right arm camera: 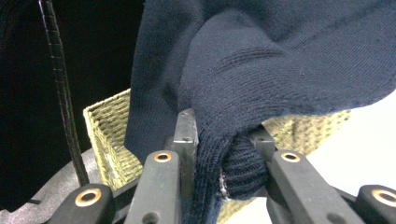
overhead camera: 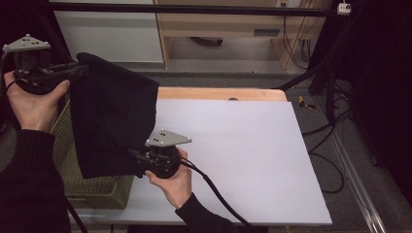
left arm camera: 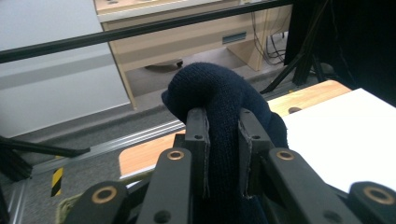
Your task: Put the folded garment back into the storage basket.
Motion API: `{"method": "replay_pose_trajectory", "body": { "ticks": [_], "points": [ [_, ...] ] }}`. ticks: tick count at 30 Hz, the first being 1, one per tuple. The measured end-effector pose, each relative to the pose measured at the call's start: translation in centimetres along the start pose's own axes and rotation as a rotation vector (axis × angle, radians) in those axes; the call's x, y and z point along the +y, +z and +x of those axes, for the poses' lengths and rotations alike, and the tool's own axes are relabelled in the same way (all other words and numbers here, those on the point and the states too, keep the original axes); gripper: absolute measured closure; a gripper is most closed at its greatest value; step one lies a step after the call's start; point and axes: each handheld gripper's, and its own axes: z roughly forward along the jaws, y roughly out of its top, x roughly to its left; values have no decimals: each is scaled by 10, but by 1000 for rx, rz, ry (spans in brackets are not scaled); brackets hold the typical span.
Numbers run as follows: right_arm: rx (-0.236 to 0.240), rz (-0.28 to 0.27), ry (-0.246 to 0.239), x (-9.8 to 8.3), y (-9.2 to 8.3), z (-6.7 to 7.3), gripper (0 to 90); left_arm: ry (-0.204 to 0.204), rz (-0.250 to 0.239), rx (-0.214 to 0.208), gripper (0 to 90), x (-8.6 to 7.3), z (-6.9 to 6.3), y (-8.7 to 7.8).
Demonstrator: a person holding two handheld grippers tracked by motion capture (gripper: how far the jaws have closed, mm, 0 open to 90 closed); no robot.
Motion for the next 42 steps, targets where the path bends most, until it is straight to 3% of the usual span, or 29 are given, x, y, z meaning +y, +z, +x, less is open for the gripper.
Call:
{"method": "replay_pose_trajectory", "body": {
  "ticks": [15, 19, 23, 24, 25, 27, 28, 29, 30, 31, 32, 33, 35, 37, 39, 41, 42],
  "points": [
    [23, 9, -11, -3, 44, 24, 722, -21, 48, 55, 767, -17, 36, -7],
    [14, 12, -14, -7, 56, 30, 720, -14, 60, 72, 767, -24, 48, -8],
    [-1, 3, -19, -10, 69, 40, 718, -39, 96, 91, 766, -32, 65, -4],
    [-14, -4, -23, -13, 75, 47, 715, -52, 121, 97, 765, -35, 75, 6],
    [-23, -6, -24, -14, 78, 50, 713, -52, 121, 97, 764, -35, 75, 6],
    [-30, -2, -23, -16, 82, 54, 708, -73, 148, 102, 763, -40, 85, 21],
    [-33, 30, -20, -23, 92, 60, 649, -88, 183, 115, 744, -51, 95, 43],
    [-33, 30, -20, -23, 92, 60, 649, -88, 183, 115, 722, -51, 95, 43],
    [-45, 49, -72, -28, 96, 61, 503, -115, 180, 175, 625, -70, 102, 65],
    [-53, 67, -99, -29, 94, 59, 407, -138, 154, 170, 535, -81, 102, 73],
    [-74, 64, -126, -30, 90, 57, 265, -157, 148, 156, 537, -89, 101, 78],
    [-112, 80, -144, -29, 84, 53, 195, -151, 155, 154, 521, -96, 98, 83],
    [-130, 65, -171, -25, 68, 42, 215, -150, 181, 154, 416, -104, 91, 89],
    [-126, 54, -159, -22, 59, 35, 183, -154, 185, 134, 408, -107, 88, 90],
    [-85, 59, -124, -18, 37, 17, 129, -164, 162, 110, 365, -109, 77, 88],
    [-76, 68, -133, -19, 26, 7, 103, -172, 154, 100, 296, -110, 74, 87],
    [-78, 76, -135, -20, 19, 0, 97, -168, 136, 71, 270, -111, 67, 85]
  ]
}}
